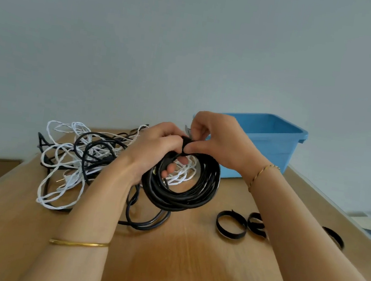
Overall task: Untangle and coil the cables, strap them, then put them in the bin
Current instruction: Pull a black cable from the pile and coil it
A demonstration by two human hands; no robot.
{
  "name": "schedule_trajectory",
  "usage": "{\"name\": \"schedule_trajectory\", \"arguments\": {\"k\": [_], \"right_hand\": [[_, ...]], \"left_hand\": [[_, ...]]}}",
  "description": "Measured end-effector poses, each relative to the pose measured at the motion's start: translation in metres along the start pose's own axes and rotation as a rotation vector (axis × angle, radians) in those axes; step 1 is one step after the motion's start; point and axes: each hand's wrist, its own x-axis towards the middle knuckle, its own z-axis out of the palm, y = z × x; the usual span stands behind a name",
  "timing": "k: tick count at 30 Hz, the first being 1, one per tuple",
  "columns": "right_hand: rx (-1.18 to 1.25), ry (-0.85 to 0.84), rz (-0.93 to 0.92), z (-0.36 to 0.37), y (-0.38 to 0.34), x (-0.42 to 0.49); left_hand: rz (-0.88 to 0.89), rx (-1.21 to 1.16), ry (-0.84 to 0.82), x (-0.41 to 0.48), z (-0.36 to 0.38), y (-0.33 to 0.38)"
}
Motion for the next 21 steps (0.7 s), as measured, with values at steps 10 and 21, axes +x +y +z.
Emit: {"name": "schedule_trajectory", "arguments": {"k": [10,21], "right_hand": [[-0.180,-0.004,0.293,-0.029,0.035,-0.059],[-0.596,-0.689,0.306,-0.024,0.041,-0.116]], "left_hand": [[-0.158,0.073,-0.002,0.004,0.020,-0.008],[-0.341,-0.069,-0.054,-0.008,0.047,-0.035]]}}
